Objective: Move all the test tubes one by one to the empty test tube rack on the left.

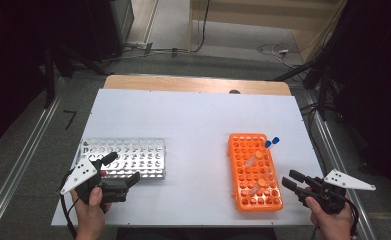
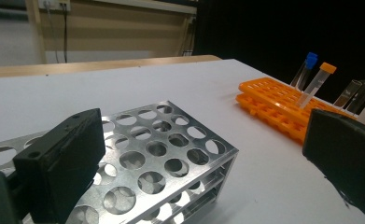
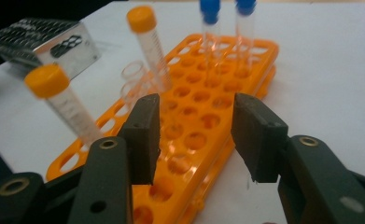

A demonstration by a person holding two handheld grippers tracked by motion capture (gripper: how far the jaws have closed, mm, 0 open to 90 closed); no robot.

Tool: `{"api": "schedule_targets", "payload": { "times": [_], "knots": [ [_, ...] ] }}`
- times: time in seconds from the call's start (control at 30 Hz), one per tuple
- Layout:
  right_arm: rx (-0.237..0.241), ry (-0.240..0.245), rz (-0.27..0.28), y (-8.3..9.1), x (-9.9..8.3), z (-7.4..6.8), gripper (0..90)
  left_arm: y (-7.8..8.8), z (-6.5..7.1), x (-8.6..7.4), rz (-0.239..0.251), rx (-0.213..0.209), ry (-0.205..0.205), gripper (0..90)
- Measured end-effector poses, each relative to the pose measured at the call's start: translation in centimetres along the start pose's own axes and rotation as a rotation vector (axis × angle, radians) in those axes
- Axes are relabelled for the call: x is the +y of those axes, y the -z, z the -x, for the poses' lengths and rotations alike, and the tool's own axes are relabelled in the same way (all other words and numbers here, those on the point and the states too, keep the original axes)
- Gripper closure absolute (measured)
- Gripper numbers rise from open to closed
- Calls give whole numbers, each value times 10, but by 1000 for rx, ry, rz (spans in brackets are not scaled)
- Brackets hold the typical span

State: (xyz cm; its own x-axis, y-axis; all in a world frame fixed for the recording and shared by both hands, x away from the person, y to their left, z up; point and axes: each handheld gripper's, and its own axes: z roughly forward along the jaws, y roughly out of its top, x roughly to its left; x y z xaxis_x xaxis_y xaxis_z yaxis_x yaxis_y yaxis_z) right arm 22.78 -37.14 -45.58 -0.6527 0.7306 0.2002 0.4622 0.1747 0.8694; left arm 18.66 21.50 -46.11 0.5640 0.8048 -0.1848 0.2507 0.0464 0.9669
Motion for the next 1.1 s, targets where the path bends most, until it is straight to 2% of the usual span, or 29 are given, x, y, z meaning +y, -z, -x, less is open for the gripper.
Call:
{"api": "schedule_targets", "payload": {
  "times": [0.2,0.4,0.5,0.73,0.93,0.97,1.1],
  "knots": [
    [61,7,-40,-3,-10,-4,529,-3,2,-1,-11,-4,-5,0],
    [95,18,-79,-19,-10,-10,543,-5,4,-2,-18,-10,-7,0],
    [92,27,-96,-29,-11,-11,555,-6,4,-2,-20,-10,-8,0],
    [99,40,-118,-37,-12,-14,595,-5,4,-2,-20,-13,-7,0],
    [78,63,-116,-42,-13,-19,621,-7,5,-3,-25,-13,-9,0],
    [67,79,-110,-44,-13,-20,623,-7,5,-3,-26,-13,-9,0],
    [31,102,-104,-45,-14,-25,705,-7,6,-3,-25,-15,-7,0]
  ]
}}
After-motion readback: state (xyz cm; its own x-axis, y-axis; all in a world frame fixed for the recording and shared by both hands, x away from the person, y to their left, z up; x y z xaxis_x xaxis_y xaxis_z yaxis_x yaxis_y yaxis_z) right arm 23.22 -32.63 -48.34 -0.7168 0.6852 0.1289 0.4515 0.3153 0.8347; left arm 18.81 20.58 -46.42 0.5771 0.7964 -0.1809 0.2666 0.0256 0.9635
